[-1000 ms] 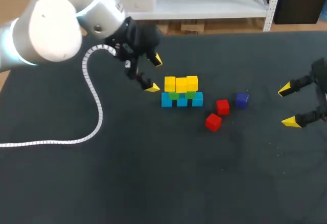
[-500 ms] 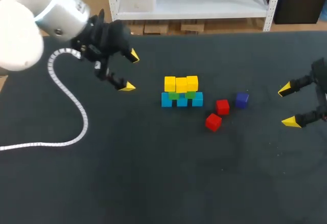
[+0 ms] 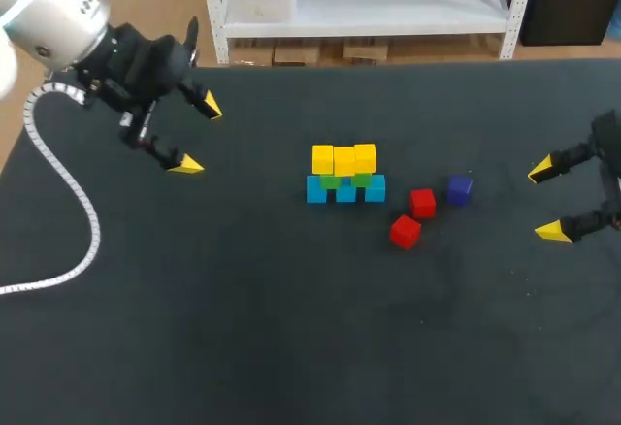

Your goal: Place the blue cubes, place green cubes on the blue cubes, place the yellow cubes on the green cubes, then place the red cubes on the yellow cubes, and place purple cube on the red cubes.

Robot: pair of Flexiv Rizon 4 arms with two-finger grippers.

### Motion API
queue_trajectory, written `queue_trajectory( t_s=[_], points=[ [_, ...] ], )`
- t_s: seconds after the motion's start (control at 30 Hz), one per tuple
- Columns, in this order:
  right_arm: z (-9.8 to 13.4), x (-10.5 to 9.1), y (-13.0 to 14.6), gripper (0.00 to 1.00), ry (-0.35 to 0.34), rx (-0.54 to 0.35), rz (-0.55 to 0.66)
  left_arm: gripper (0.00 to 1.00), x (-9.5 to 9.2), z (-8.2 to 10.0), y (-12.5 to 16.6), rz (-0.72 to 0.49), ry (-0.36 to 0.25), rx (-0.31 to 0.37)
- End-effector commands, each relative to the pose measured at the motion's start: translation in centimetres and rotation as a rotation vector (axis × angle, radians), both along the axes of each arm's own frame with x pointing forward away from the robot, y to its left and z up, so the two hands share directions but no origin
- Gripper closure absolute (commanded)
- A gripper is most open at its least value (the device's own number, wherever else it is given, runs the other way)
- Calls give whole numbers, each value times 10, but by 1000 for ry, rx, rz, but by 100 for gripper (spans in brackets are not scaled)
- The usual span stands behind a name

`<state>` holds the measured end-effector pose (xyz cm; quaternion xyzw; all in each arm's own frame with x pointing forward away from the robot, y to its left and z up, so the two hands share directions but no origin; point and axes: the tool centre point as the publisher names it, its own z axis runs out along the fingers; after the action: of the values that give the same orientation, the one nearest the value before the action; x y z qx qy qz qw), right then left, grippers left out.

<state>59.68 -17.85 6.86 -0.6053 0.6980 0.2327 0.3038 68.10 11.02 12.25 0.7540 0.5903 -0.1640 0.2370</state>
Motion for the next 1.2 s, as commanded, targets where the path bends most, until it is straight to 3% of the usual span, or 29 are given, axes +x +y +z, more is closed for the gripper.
queue_trajectory(
  t_s=[0.03, 0.2, 0.93, 1.2],
  points=[
    [-1, 1, 0, 0, 0, 2, 1, 0, 4, 1, 12, -33, 9, -9],
    [-1, 1, 0, 0, 0, 2, 1, 0, 5, 0, 9, -86, 16, -6],
    [-1, 1, 0, 0, 0, 2, 1, 0, 5, 0, 9, -86, 15, -6],
    [4, 26, 31, 0, -76, -67, 97, 0, 5, 0, 9, -86, 15, -6]
  ],
)
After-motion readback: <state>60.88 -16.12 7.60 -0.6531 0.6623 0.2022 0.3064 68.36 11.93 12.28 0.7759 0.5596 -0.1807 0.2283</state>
